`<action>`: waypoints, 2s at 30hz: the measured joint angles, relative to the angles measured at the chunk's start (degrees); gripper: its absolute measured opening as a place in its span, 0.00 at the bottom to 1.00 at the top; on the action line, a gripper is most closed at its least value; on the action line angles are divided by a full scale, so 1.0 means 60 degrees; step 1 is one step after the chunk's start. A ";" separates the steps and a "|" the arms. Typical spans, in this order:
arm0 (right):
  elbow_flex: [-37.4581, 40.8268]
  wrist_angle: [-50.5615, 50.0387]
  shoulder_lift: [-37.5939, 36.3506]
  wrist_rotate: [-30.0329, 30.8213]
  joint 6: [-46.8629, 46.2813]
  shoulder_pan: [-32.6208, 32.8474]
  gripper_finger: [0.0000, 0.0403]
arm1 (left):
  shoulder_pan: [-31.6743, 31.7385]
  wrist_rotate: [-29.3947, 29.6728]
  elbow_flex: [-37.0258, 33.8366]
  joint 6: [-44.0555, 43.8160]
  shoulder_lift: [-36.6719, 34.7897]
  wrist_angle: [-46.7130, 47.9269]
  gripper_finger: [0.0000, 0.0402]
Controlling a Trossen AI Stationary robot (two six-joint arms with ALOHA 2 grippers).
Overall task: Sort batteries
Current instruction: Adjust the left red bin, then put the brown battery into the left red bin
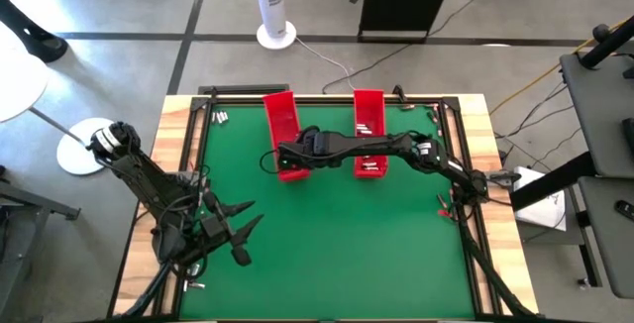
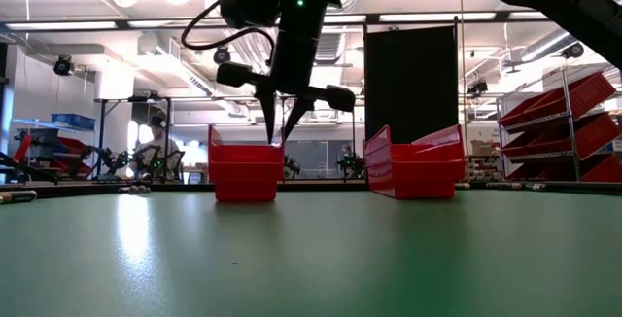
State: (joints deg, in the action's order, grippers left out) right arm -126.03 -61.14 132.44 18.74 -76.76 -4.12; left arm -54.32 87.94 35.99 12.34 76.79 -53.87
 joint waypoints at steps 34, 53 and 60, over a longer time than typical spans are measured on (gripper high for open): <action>0.0283 0.0094 -0.0015 0.0521 -0.1682 0.0040 0.17 | -0.0210 -0.0004 0.0000 0.0042 0.0003 0.0003 0.39; 0.0376 -0.0755 -0.3393 0.0505 0.5052 0.0611 0.60 | -0.0132 -0.0004 0.0000 -0.0178 0.0004 0.0200 0.39; 0.2176 -0.3865 -0.4963 0.3766 0.4549 0.4710 0.59 | 0.0766 -0.0635 -0.0004 -0.1426 0.0004 0.0782 0.39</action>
State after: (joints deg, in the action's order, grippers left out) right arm -112.97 -84.33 102.66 41.34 -49.46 24.14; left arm -49.72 84.13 35.97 3.78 76.82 -49.17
